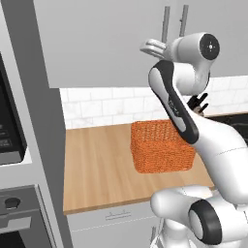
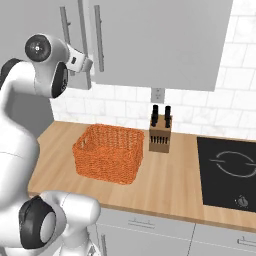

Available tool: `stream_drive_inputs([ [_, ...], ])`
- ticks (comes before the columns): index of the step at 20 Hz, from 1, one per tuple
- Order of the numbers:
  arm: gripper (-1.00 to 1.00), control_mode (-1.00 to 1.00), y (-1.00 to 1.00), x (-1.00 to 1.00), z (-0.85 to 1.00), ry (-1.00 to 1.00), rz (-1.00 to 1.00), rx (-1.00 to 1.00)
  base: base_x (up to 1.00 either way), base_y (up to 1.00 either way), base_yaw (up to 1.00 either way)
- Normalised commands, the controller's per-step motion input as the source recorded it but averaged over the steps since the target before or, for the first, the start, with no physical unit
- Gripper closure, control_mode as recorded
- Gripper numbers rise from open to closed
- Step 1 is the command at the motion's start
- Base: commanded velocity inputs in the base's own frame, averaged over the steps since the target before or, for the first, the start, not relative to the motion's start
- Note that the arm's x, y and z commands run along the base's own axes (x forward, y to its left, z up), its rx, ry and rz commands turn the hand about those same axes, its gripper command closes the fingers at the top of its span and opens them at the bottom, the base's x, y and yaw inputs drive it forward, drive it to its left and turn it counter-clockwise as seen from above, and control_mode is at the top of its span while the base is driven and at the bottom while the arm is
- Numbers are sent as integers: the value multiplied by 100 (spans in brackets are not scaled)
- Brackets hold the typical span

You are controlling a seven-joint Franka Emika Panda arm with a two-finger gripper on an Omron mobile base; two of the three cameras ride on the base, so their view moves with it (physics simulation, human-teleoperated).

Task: Open the cabinet, pick up the bread from the cabinet and place it in the basket. Then move the basket to the dining counter.

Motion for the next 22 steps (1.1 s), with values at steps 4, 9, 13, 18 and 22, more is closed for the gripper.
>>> stream_drive_inputs([
  [4,100,-100,3,-100,11,0,0,0,0,0,0],
  [9,100,-100,32,-100,23,0,0,0,0,0,0],
  [13,100,-100,88,-100,24,2,0,0,0,0,0],
  [18,100,-100,100,-100,17,8,0,0,0,0,0],
  [22,100,-100,100,-100,6,10,0,0,0,0,0],
])
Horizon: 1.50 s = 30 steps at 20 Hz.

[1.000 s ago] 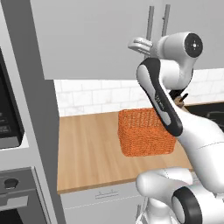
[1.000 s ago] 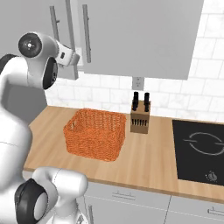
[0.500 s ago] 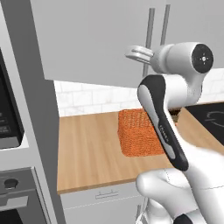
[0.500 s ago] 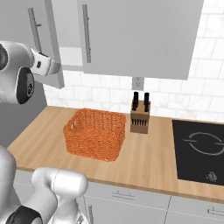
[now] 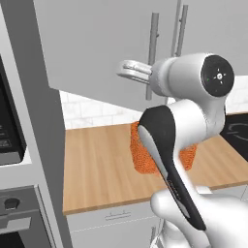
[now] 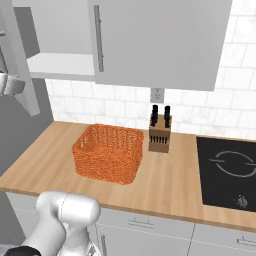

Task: Open the cabinet, pick up the bread from the cabinet and place it in the basket. Then move the basket to the dining counter.

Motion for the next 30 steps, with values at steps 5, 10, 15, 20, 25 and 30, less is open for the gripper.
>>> stream_drive_inputs([
  [5,-100,-100,65,-42,0,12,0,0,0,0,0],
  [10,-100,-100,-40,-78,0,0,0,3,0,0,0],
  [15,-100,-100,-36,-96,2,0,0,12,0,0,0],
  [20,-100,-100,-99,12,10,15,0,15,0,0,0],
  [25,-100,-100,-100,8,-5,15,16,31,0,0,0],
  [30,-100,-100,-41,78,-35,14,8,37,0,0,0],
])
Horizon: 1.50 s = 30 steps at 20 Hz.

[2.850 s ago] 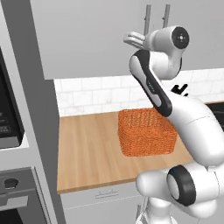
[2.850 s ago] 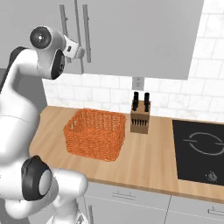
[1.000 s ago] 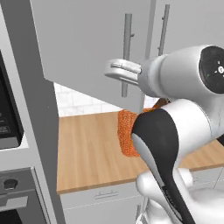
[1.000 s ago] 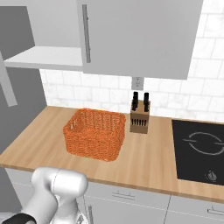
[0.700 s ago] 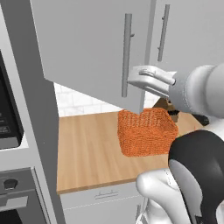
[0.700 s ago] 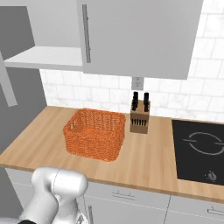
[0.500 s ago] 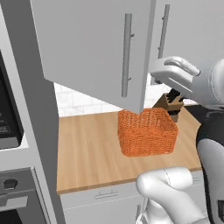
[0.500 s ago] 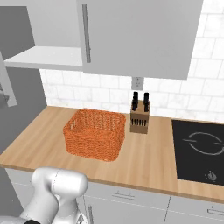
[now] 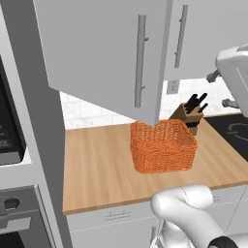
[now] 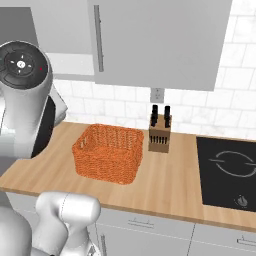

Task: Open the cabinet, pick up the bread from the cabinet and place it in the basket. Then move the basket to the dining counter.

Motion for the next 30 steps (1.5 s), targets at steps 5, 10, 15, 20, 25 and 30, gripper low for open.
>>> stream_drive_inputs([
  [5,-100,-100,29,100,-5,20,4,29,0,0,0],
  [10,-100,-100,62,94,1,33,1,16,0,0,0],
  [15,-100,-100,24,72,6,22,5,13,0,0,0],
  [20,-100,-100,28,12,6,12,14,21,0,0,0],
  [25,-100,-100,95,0,0,1,12,16,0,0,0],
  [30,-100,-100,74,-22,0,0,9,15,0,0,0],
])
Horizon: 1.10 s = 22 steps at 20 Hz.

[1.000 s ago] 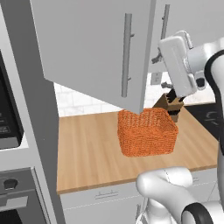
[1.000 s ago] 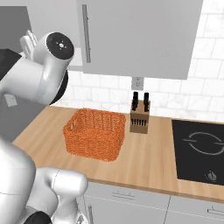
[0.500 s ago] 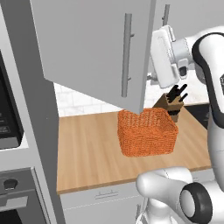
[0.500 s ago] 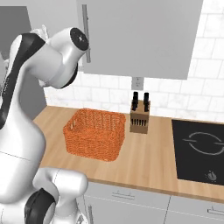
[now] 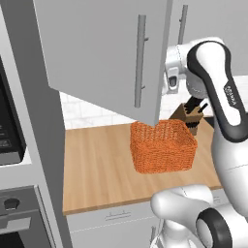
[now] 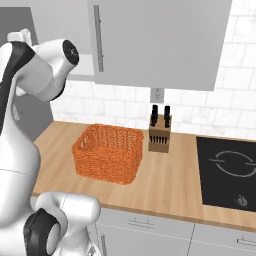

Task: Open the cabinet, pick up the bread from the cabinet and place it in the basket. Then move the basket to the dining counter.

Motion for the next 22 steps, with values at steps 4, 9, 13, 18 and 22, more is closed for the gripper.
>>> stream_drive_inputs([
  [4,-100,-100,91,-91,0,0,12,6,0,0,0],
  [9,-100,-100,100,-64,-1,0,7,0,0,0,0],
  [13,-100,-100,100,11,-1,0,-1,-1,0,0,0],
  [18,-100,-100,39,15,-2,0,-12,-10,0,0,0],
  [22,-100,-100,-75,-28,-6,-7,-16,-11,0,0,0],
])
